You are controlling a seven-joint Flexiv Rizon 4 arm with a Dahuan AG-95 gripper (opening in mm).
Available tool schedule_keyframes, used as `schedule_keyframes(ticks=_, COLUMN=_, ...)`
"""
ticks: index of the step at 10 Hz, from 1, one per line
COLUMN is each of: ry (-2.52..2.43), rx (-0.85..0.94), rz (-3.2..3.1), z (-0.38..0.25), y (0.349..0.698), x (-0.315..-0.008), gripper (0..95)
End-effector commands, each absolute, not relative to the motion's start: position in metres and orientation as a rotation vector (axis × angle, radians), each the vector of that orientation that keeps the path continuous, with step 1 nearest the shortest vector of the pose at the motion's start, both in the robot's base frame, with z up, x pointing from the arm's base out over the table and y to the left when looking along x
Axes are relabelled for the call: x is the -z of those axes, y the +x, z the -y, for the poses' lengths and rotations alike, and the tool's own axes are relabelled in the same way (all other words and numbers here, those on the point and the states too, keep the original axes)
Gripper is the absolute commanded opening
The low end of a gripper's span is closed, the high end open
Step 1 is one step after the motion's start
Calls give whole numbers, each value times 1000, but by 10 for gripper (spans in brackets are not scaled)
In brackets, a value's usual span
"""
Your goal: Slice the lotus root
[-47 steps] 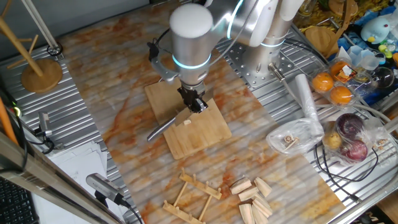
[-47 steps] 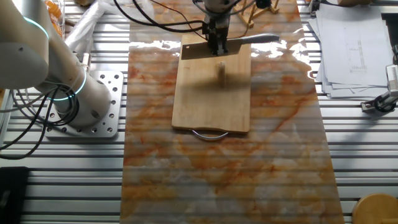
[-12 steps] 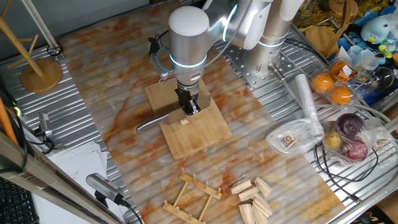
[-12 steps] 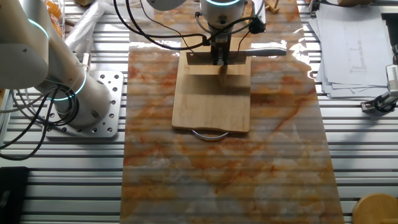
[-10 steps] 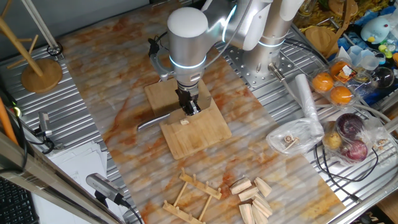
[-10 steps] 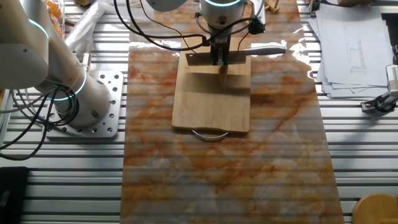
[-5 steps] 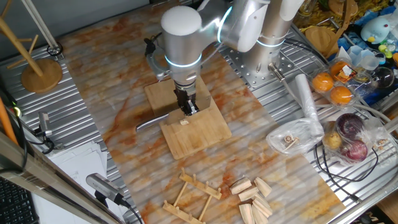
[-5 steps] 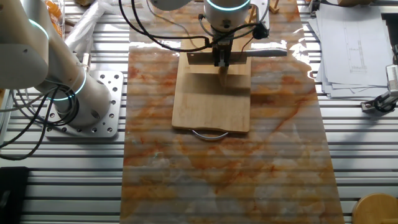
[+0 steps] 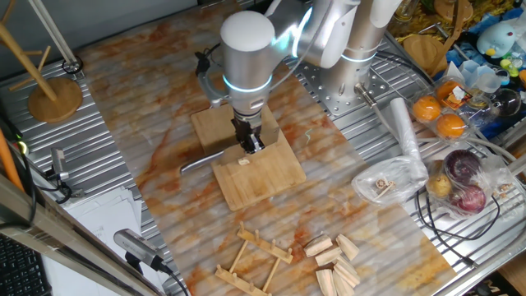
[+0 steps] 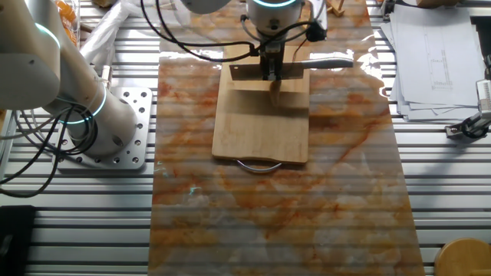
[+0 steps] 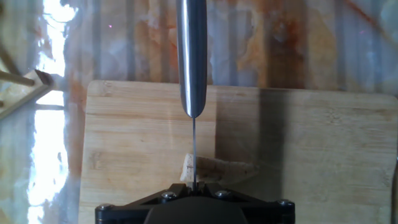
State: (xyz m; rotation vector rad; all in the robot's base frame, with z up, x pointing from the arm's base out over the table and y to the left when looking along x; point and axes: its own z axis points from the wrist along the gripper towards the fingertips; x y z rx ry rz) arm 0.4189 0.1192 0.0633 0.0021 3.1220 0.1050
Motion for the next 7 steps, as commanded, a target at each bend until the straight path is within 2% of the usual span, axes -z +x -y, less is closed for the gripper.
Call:
schedule_keyframes(ticks=1, ry=-8, rx=-78, rz=-3128, z=-121, y=419, x=-28, gripper=0)
schedule_keyframes(ticks=7, ry=-16, rx=-69, rz=-3150, z=-121, y=420, x=-28, gripper=0)
